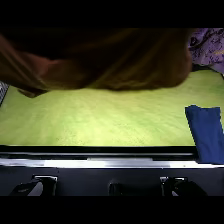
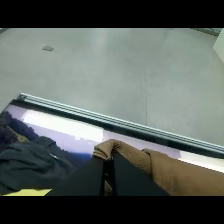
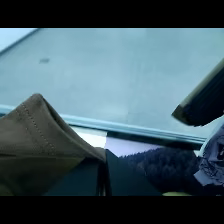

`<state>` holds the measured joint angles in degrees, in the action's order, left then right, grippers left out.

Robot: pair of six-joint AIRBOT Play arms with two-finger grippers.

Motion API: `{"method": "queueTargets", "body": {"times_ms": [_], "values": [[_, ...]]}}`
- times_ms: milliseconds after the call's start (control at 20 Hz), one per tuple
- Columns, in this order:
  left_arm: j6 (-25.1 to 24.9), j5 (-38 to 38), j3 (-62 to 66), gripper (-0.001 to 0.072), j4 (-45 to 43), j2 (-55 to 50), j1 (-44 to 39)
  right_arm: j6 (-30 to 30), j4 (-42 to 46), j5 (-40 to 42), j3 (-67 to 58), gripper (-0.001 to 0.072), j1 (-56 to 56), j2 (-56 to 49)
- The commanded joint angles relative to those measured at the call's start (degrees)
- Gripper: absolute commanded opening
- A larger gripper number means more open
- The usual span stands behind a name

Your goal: Fold the clothes and pants, and hang the long-sleeved shirts on hangers.

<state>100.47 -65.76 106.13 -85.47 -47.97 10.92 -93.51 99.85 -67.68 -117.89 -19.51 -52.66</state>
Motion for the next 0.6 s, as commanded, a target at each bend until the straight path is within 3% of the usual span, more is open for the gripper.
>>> {"method": "queueTargets", "body": {"times_ms": [0, 250, 550], "values": [[0.07, -5.51, -2.62, 0.0018, -3.04, 2.08, 0.07, -3.23, 1.77, -1.07, 0.59, 0.0029, 0.00, 1.05], [0.22, -3.85, -18.27, 0.0018, 3.45, -5.51, 0.02, -5.29, 1.75, -6.84, 6.56, 0.0029, 0.00, -12.68], [2.43, 7.19, -35.15, 0.0018, 5.99, -23.85, -1.03, -19.12, -3.61, 2.27, 13.73, 0.0029, 0.02, -39.54]]}}
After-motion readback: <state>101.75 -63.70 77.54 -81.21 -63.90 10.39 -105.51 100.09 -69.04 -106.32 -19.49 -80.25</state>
